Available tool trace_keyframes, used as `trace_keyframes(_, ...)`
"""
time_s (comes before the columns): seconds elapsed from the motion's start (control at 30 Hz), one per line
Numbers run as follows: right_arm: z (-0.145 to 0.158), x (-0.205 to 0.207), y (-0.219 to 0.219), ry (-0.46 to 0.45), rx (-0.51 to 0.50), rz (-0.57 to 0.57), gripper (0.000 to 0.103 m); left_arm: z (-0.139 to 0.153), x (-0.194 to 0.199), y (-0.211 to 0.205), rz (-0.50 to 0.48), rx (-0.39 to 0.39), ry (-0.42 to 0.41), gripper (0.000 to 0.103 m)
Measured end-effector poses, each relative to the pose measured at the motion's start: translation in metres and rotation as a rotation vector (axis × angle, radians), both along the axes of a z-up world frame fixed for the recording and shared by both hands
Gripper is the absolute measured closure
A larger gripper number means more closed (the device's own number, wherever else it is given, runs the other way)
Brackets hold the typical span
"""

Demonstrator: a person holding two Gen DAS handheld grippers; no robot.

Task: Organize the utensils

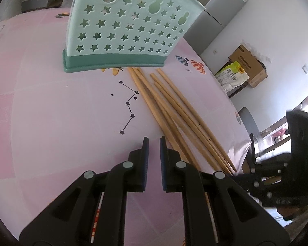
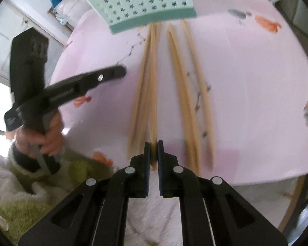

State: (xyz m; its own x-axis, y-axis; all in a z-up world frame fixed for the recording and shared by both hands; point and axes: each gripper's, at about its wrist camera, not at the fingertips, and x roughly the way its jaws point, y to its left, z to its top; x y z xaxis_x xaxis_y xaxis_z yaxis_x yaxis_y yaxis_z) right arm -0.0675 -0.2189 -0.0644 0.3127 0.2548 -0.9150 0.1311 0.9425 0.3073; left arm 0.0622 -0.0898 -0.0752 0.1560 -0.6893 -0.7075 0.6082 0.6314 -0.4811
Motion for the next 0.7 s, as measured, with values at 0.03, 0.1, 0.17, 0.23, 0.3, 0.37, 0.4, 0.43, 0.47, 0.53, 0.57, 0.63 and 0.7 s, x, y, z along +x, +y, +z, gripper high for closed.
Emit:
trace_keyframes(0.03,0.001,0.001,-0.001,-0.008,-0.014,-0.007,0.095,0.000,0.000,0.000,0.001,0.001,0.001,0.094)
trace_keyframes(0.1,0.003,0.002,-0.010,-0.018,-0.014,-0.036,0.084,0.001,0.000,0.000,0.001,0.001,0.005,0.094)
trace_keyframes(0.17,0.007,-0.009,-0.027,-0.057,0.029,-0.082,0.080,0.002,0.000,0.000,0.001,-0.003,0.010,0.094)
trace_keyframes(0.23,0.015,-0.016,-0.033,-0.108,0.060,-0.106,0.080,0.004,0.001,-0.002,-0.001,-0.005,0.010,0.094)
trace_keyframes(0.3,0.024,-0.023,-0.041,-0.185,0.066,-0.145,0.080,0.007,0.002,-0.007,-0.003,-0.004,0.007,0.092)
trace_keyframes(0.37,0.028,-0.020,-0.043,-0.232,0.074,-0.189,0.080,0.011,0.003,-0.015,-0.007,0.003,-0.018,0.086)
trace_keyframes(0.4,0.028,-0.019,-0.045,-0.252,0.079,-0.212,0.080,0.011,0.004,-0.022,-0.004,0.028,-0.042,0.085)
trace_keyframes(0.43,0.028,-0.017,-0.050,-0.280,0.084,-0.242,0.080,0.010,0.004,-0.027,-0.002,0.049,-0.056,0.085)
trace_keyframes(0.47,0.025,-0.012,-0.053,-0.295,0.081,-0.257,0.080,0.010,0.005,-0.033,-0.003,0.069,-0.071,0.085)
trace_keyframes(0.53,0.020,-0.002,-0.057,-0.312,0.042,-0.279,0.080,0.010,0.004,-0.044,0.001,0.122,-0.139,0.085)
trace_keyframes(0.57,0.017,0.003,-0.058,-0.315,0.028,-0.277,0.080,0.011,0.003,-0.047,0.003,0.144,-0.165,0.085)
trace_keyframes(0.63,0.012,0.014,-0.058,-0.323,0.010,-0.260,0.080,0.012,0.004,-0.049,0.008,0.160,-0.182,0.085)
trace_keyframes(0.7,0.009,0.022,-0.058,-0.328,0.000,-0.229,0.080,0.013,0.007,-0.049,0.019,0.175,-0.187,0.086)
